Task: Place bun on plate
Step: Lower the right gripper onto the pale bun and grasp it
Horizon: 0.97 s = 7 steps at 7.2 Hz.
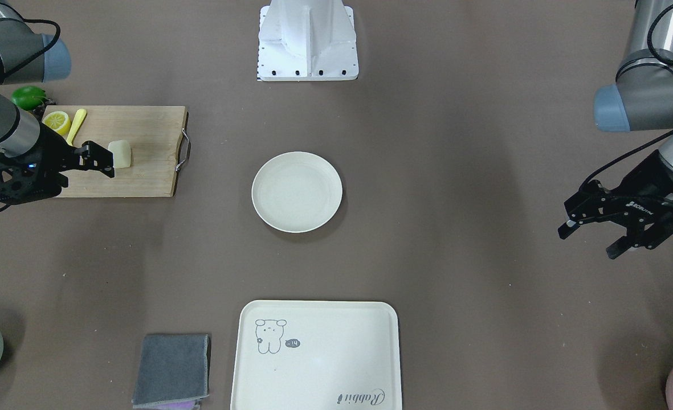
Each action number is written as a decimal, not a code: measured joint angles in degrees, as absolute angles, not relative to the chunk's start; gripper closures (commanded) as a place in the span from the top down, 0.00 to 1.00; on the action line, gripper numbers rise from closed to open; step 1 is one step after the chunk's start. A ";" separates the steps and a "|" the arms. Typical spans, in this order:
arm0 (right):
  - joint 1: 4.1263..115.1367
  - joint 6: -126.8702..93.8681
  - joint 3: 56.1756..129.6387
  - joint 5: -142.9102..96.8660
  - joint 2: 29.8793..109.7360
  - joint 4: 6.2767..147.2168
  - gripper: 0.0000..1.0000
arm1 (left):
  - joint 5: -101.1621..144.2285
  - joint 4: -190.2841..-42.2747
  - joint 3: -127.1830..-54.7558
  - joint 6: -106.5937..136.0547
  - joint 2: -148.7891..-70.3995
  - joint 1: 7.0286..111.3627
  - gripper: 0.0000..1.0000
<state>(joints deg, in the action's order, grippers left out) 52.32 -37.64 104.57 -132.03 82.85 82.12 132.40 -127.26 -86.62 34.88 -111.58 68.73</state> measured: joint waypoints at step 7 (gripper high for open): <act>44.08 -42.24 106.89 -127.22 86.45 82.00 1.00 | 132.31 -127.35 -86.82 34.81 -111.53 70.71 0.97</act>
<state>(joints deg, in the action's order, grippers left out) 44.08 -42.24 106.89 -127.22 86.45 82.00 132.31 -127.35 -86.82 34.81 -111.53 70.71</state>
